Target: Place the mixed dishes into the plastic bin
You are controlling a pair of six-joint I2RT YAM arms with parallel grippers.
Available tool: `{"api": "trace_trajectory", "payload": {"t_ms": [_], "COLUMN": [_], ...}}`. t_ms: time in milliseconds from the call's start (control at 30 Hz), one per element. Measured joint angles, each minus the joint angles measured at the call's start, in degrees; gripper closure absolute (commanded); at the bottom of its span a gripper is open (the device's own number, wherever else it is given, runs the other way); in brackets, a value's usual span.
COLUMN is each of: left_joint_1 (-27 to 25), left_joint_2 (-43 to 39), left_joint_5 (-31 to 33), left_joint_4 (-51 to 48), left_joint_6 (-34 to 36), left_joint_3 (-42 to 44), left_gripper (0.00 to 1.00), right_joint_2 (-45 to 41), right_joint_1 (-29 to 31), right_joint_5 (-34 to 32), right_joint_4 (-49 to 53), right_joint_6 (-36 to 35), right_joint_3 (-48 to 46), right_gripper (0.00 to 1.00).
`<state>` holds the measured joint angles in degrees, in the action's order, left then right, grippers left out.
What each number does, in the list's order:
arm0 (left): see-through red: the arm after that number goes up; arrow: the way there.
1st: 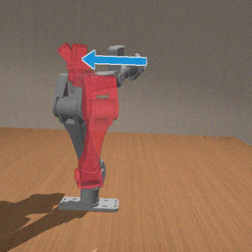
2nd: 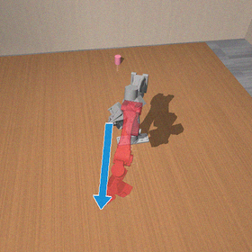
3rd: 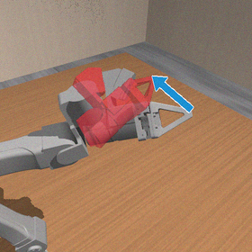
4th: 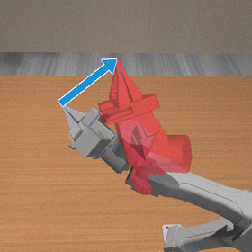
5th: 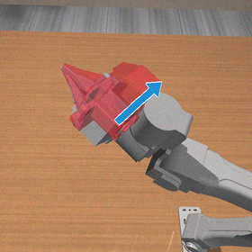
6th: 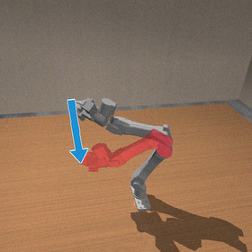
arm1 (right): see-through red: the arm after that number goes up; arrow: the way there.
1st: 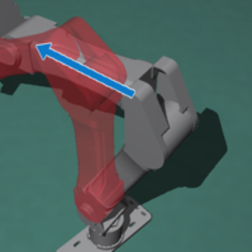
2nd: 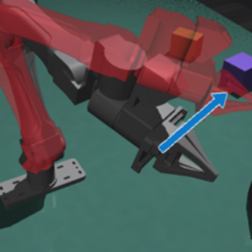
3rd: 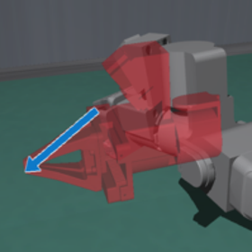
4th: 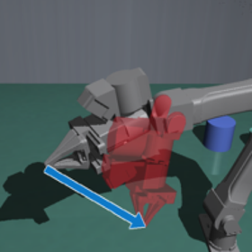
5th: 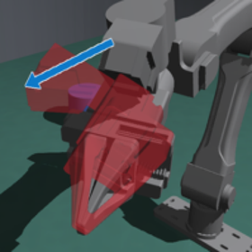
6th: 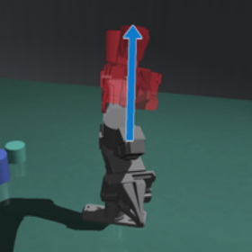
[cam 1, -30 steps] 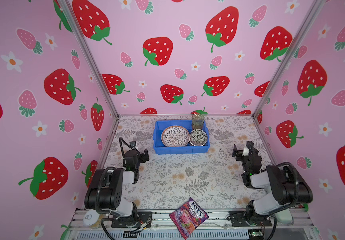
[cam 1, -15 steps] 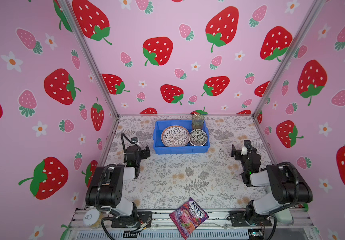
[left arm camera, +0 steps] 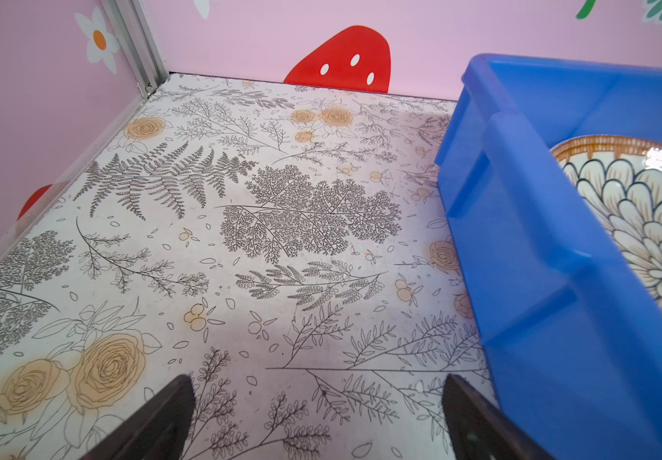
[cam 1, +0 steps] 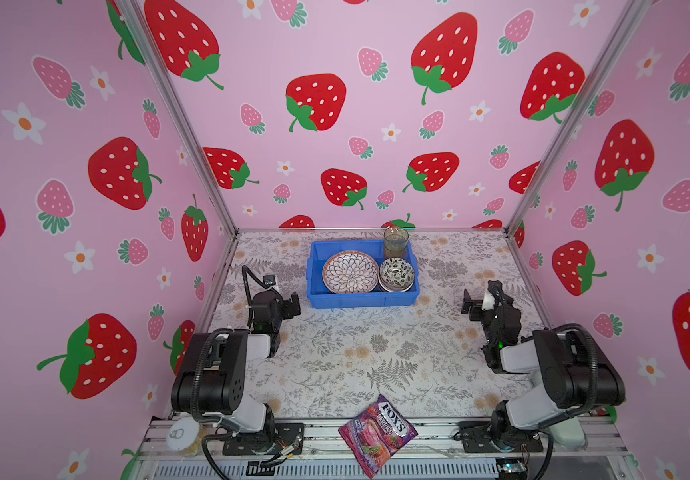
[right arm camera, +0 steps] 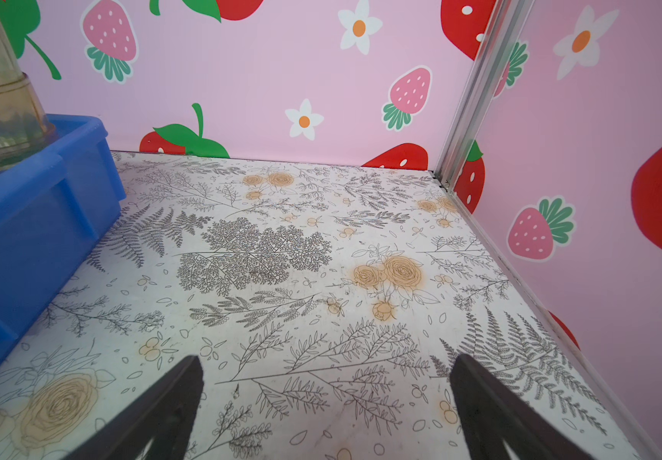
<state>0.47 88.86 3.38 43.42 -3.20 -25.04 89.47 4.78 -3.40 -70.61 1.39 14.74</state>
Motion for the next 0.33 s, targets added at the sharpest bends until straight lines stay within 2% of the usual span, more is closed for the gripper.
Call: {"api": "trace_trajectory", "payload": {"t_ms": [333], "left_joint_1": [0.0], "left_joint_2": [0.0], "left_joint_5": [0.0], "left_joint_4": [-0.5], "left_joint_6": [0.0], "left_joint_3": [0.0], "left_gripper": [0.01], "right_joint_2": [0.0], "right_joint_1": [0.1], "right_joint_5": [0.0], "right_joint_4": [0.0], "right_joint_6": [0.0], "right_joint_3": [0.0], "right_gripper": [0.01]}}
